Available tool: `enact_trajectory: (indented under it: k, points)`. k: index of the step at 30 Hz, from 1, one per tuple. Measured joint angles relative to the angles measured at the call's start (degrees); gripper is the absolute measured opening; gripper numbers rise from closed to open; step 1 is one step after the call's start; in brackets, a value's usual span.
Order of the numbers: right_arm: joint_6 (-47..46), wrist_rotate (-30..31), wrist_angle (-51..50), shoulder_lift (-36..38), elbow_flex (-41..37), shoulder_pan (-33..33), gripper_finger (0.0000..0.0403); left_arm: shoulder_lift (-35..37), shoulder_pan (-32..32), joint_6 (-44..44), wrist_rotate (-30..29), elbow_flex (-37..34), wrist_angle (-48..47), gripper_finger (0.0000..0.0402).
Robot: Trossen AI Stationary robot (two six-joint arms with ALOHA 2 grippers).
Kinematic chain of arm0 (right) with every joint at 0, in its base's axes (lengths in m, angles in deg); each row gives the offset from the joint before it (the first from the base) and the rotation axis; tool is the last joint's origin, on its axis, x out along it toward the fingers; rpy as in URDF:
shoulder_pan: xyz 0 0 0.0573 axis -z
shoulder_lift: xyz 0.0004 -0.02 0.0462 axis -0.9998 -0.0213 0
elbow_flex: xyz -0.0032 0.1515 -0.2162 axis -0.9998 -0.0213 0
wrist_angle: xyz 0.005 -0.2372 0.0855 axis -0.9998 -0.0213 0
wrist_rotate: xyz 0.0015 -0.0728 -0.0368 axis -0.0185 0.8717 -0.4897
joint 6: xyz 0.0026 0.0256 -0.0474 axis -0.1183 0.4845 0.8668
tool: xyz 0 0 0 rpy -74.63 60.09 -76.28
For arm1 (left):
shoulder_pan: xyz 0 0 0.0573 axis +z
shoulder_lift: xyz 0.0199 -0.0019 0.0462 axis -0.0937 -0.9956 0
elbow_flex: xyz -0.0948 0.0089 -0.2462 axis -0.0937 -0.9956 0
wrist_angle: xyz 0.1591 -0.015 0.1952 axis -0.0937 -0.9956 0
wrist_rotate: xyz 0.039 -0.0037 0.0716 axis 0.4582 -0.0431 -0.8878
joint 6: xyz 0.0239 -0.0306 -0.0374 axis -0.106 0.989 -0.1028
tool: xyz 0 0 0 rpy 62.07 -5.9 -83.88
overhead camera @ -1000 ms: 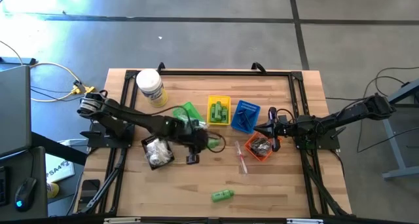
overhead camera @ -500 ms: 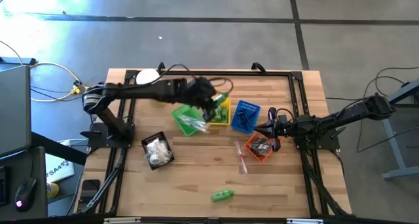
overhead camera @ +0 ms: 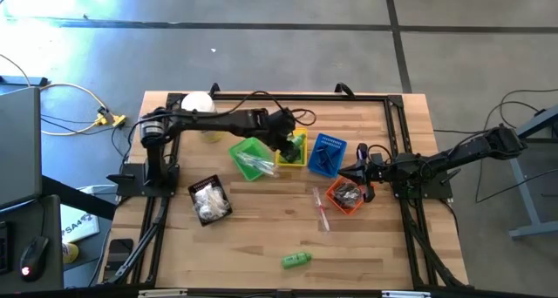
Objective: Pick & Place Travel size toiletries
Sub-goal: Put the shampoo bottle into the yellow bin
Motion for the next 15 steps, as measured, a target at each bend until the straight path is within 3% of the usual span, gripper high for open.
enact_trajectory:
  k: [15]
  points:
    - [0.00, 0.19, 0.18, 0.02, 0.00, 0.00, 0.0003, -2.02, -0.39, 13.07, -9.03, -0.02, -1.36, 0.0122]
